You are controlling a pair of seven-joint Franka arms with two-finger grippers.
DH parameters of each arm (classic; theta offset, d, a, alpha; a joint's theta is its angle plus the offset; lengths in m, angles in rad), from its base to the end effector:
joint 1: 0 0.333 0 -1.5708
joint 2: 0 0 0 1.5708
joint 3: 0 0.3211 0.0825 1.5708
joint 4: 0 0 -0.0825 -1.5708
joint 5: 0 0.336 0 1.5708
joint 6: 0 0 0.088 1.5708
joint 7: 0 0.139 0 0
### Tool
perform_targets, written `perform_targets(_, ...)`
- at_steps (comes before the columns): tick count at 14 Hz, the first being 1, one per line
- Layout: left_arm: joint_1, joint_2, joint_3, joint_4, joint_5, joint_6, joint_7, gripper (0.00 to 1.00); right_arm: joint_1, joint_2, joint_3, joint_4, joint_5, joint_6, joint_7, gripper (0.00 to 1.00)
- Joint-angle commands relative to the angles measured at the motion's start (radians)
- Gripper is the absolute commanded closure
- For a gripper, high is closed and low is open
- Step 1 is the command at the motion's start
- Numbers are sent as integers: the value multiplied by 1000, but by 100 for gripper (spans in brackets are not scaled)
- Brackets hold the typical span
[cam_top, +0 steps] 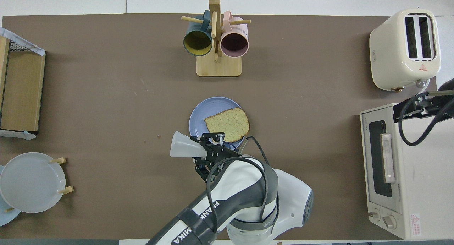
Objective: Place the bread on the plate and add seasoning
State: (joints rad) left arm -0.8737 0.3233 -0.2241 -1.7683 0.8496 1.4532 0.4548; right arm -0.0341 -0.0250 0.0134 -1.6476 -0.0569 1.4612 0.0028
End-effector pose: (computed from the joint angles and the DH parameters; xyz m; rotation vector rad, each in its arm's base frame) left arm 0.3470 -0.4109 0.3912 -1.4095 1.6832 0.3719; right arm 0.4785 -0.0182 0.5700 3.0755 -0.0387 -0.2495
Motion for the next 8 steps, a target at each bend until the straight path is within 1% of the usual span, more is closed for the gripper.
perform_targets(1,-30,33,8,46,67,-76,-1,100,-16,5,-1,2,-1,42,-27,0)
perform_targets(3,-37,37,6,41,123,-114,-1,100,-23,5,-3,2,6,38,-29,0)
perform_targets(4,-48,49,6,41,131,-131,-1,100,-23,7,-1,8,5,34,-27,0)
perform_targets(5,-60,74,8,43,146,-155,-1,100,-23,10,-6,12,5,28,-29,0)
perform_targets(6,-91,148,11,58,175,-198,-1,100,-23,11,-9,15,3,21,-29,0)
perform_targets(8,-94,181,12,127,186,-218,1,100,-23,11,-15,15,5,31,-29,0)
